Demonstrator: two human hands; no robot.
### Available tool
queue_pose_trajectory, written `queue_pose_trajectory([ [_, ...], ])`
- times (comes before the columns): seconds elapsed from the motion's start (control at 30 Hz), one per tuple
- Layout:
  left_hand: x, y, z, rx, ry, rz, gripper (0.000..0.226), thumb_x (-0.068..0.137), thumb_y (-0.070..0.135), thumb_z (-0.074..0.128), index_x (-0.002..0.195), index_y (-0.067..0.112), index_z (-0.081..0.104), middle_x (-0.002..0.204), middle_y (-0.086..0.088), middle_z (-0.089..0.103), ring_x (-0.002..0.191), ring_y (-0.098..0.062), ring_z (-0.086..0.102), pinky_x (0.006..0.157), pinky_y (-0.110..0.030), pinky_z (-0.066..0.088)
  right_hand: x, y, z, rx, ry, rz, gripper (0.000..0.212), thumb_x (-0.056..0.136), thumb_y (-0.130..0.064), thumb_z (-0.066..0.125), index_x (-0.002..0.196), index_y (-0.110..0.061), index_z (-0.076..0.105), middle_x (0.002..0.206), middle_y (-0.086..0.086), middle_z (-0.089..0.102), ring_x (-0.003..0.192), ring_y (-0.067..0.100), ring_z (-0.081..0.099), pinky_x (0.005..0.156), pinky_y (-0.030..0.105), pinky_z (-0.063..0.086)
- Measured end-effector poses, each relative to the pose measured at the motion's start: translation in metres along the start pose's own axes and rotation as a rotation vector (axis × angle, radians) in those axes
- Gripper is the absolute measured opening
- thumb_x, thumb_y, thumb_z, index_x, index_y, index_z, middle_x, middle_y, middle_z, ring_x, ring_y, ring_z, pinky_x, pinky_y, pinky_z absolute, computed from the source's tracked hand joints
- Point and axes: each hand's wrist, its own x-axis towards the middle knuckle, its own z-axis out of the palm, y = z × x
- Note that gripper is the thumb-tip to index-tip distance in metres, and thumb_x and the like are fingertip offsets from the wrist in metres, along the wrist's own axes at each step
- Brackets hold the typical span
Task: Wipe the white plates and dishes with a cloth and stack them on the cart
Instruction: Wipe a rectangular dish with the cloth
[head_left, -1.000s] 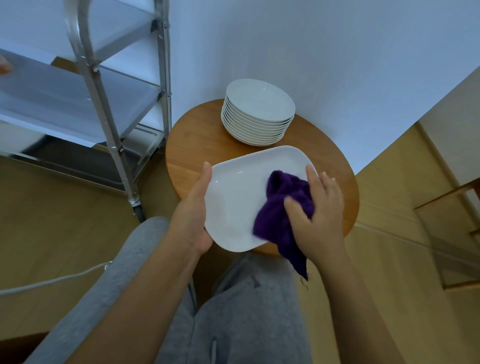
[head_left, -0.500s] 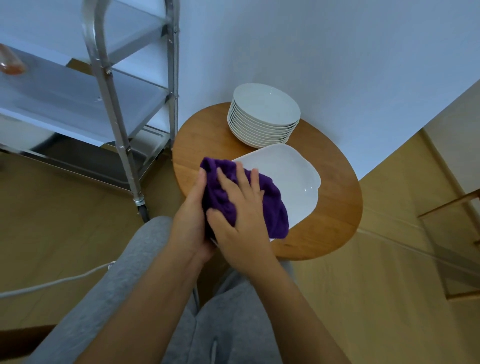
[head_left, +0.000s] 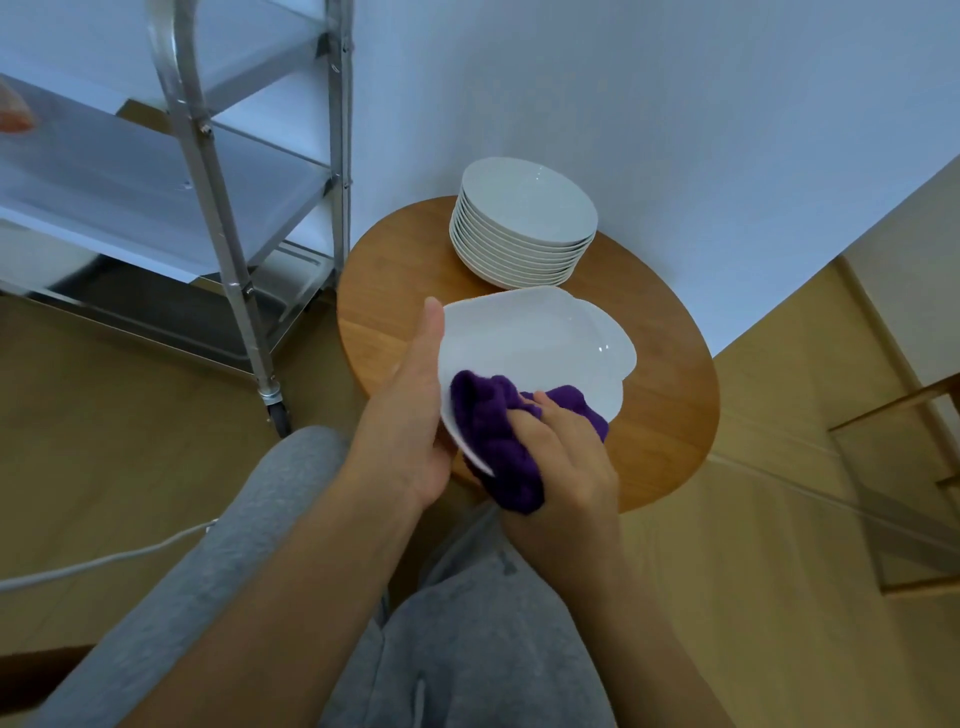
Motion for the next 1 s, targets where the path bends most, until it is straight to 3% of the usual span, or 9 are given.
queue_pose_trajectory([
  [0.1,-0.004,0.007,0.005,0.105,-0.092,0.145,0.084,0.055,0.073,0.06,0.126,0.029,0.051,0.116,0.002,0.066,0.106,-0.019,0.064,0.084,-0.036,0.054,0.016,-0.01,-0.011,0.511,0.188,0.582,0.04,0.064,-0.032,0.078,0.099,-0.04,0.061,0.096,-0.014,0.069,0.09,0.01,0.067,0.07,0.018,0.055],
  [0.17,0.003,0.003,0.002,0.258,0.02,0.21,0.091,0.057,0.069,0.063,0.136,0.032,0.038,0.128,0.007,0.053,0.119,-0.015,0.051,0.09,-0.033,0.046,0.024,-0.004,-0.019,0.823,0.315,0.874,0.058,0.06,-0.029,0.08,0.112,-0.03,0.056,0.104,0.01,0.067,0.088,0.036,0.066,0.058,0.03,0.058],
  [0.23,0.009,-0.007,-0.006,0.275,0.155,0.17,0.097,0.059,0.053,0.07,0.143,0.03,0.027,0.138,0.002,0.043,0.124,-0.016,0.043,0.092,-0.033,0.043,0.029,0.006,-0.026,1.146,0.378,0.889,0.053,0.072,-0.011,0.075,0.119,-0.004,0.05,0.099,0.021,0.065,0.076,0.038,0.065,0.051,0.035,0.056],
  [0.33,0.008,-0.021,-0.016,-0.182,-0.061,-0.072,0.081,0.064,0.024,0.078,0.136,0.019,0.04,0.127,-0.009,0.06,0.115,-0.027,0.058,0.089,-0.043,0.052,0.022,0.011,-0.02,1.49,0.426,0.928,0.023,0.072,-0.004,0.062,0.094,-0.009,0.065,0.079,0.004,0.07,0.072,0.017,0.069,0.058,0.029,0.055],
  [0.53,0.012,-0.012,-0.023,-0.263,-0.061,0.004,0.054,0.059,0.0,0.066,0.11,0.016,0.057,0.102,-0.01,0.072,0.097,-0.029,0.067,0.076,-0.041,0.058,-0.011,0.033,-0.013,1.446,0.341,1.254,0.037,0.068,-0.015,0.066,0.105,-0.014,0.064,0.092,0.006,0.071,0.08,0.019,0.07,0.061,0.034,0.057],
  [0.67,0.007,0.007,-0.028,-0.113,-0.075,0.111,0.05,0.059,0.001,0.064,0.107,0.016,0.057,0.093,-0.005,0.074,0.087,-0.022,0.07,0.067,-0.034,0.059,-0.005,0.063,-0.031,1.087,0.453,1.06,0.045,0.066,-0.014,0.066,0.111,-0.014,0.057,0.087,-0.004,0.067,0.078,0.011,0.065,0.066,0.026,0.053],
  [0.73,0.004,0.014,-0.03,0.035,-0.128,0.127,0.048,0.058,0.003,0.065,0.104,0.017,0.058,0.084,0.0,0.075,0.08,-0.017,0.071,0.062,-0.029,0.059,0.017,0.07,-0.054,0.977,0.292,0.828,0.049,0.064,-0.012,0.073,0.109,-0.022,0.057,0.089,-0.009,0.067,0.084,0.009,0.064,0.072,0.026,0.053],
  [0.87,-0.001,0.014,-0.02,0.416,-0.331,0.015,0.043,0.052,0.001,0.071,0.094,0.012,0.069,0.087,-0.005,0.073,0.084,-0.022,0.069,0.064,-0.029,0.055,0.077,0.051,-0.07,0.48,-0.486,0.234,0.073,0.066,-0.038,0.073,0.132,-0.04,0.04,0.13,-0.017,0.051,0.122,0.004,0.047,0.099,0.024,0.041],
  [1.0,-0.009,0.016,-0.021,0.496,-0.506,0.028,0.041,0.054,-0.003,0.071,0.094,0.004,0.069,0.097,-0.018,0.068,0.092,-0.031,0.066,0.078,-0.037,0.056,0.104,0.032,-0.048,0.28,-0.892,0.18,0.095,0.069,-0.034,0.079,0.142,-0.047,0.02,0.135,-0.019,0.037,0.123,-0.002,0.037,0.101,0.025,0.039],
])
